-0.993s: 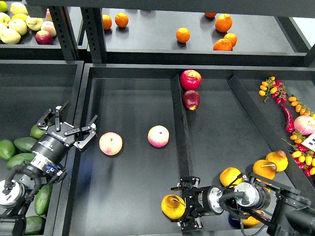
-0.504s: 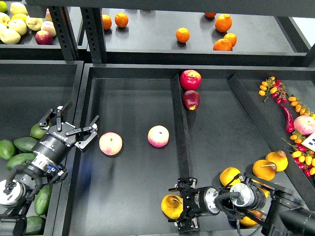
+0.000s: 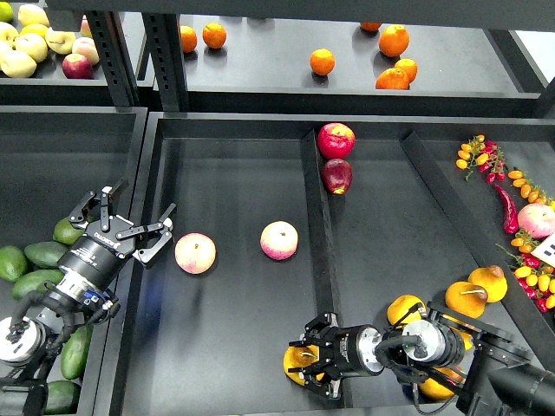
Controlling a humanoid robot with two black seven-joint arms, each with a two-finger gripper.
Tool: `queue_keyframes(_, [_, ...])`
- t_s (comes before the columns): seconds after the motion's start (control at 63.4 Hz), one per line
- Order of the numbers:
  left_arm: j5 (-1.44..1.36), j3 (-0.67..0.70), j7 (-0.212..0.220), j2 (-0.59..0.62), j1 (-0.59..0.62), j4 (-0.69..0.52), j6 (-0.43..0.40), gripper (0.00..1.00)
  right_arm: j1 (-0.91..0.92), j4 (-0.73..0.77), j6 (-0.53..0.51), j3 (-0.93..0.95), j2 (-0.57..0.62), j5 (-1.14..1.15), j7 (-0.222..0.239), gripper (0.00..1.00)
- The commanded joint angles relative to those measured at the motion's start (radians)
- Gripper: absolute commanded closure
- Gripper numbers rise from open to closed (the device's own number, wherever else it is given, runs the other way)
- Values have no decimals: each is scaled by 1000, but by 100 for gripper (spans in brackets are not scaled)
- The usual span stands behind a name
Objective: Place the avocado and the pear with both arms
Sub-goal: 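Close the right gripper on the pear and lift it, then carry the pear into the pear bin and open the right gripper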
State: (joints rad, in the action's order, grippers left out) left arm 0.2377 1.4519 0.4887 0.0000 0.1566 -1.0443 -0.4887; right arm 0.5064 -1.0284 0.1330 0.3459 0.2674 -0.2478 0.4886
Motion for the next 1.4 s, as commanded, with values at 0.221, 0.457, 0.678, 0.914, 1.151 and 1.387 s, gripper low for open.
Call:
queue_keyframes(0.221, [-1, -1, 0, 0, 1, 3, 0, 1, 6, -18, -1, 85, -2, -2, 0, 83])
queue_keyframes(0.457, [-3, -2, 0, 0, 1, 0, 0, 1, 24, -73, 10, 179, 22, 1, 0, 83])
queue_keyframes(0.678, [-21, -4, 0, 0, 3, -5, 0, 1, 17, -156, 45, 225, 136, -1, 0, 83])
queue_keyframes(0.914, [-21, -4, 0, 0, 3, -2, 0, 1, -46, -213, 37, 223, 256, 1, 0, 83])
queue_keyframes(1.151, [-20, -1, 0, 0, 1, -6, 0, 1, -147, -225, 33, 220, 309, 36, 0, 81])
queue_keyframes(1.387, [-20, -1, 0, 0, 1, -6, 0, 1, -183, -214, 33, 220, 305, 100, 0, 80])
